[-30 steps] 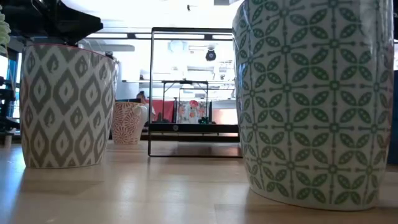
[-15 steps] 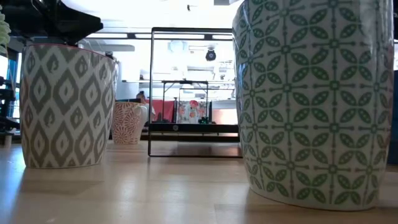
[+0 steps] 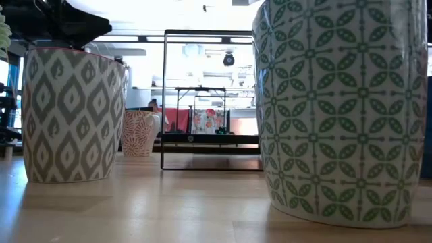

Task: Place coffee mugs

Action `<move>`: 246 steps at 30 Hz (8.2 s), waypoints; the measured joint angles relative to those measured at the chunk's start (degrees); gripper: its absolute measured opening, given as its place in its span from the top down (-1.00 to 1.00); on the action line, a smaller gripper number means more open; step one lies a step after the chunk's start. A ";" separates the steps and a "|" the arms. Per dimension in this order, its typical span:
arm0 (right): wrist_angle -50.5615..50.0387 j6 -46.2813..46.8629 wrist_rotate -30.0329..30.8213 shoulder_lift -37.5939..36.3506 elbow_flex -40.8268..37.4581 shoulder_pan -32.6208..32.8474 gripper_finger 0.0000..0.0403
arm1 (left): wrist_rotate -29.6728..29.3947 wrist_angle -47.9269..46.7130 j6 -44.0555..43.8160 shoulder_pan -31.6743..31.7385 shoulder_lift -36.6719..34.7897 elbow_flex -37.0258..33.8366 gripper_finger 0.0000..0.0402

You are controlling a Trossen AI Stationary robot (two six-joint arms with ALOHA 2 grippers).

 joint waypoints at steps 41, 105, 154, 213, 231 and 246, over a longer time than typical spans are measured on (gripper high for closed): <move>2.64 -3.11 8.95 0.01 0.01 0.00 0.46 | -5.67 1.31 1.95 0.17 0.02 -0.01 0.67; -83.58 21.08 30.82 52.88 52.84 -2.36 0.46 | -0.44 9.93 -10.13 0.17 21.90 11.58 0.36; -65.58 19.02 20.42 70.72 39.59 -15.82 0.58 | -0.46 10.80 -8.04 0.17 21.88 11.58 0.36; -88.93 34.15 11.96 117.03 118.19 -24.84 1.00 | -7.15 6.02 -9.55 0.15 21.77 11.58 0.36; -86.39 34.06 11.92 118.16 117.93 -30.56 1.00 | -4.55 6.03 -9.55 0.17 21.77 11.58 0.36; -84.35 32.76 10.04 119.00 117.27 -33.71 1.00 | -4.50 6.05 -9.52 0.17 21.77 11.56 0.36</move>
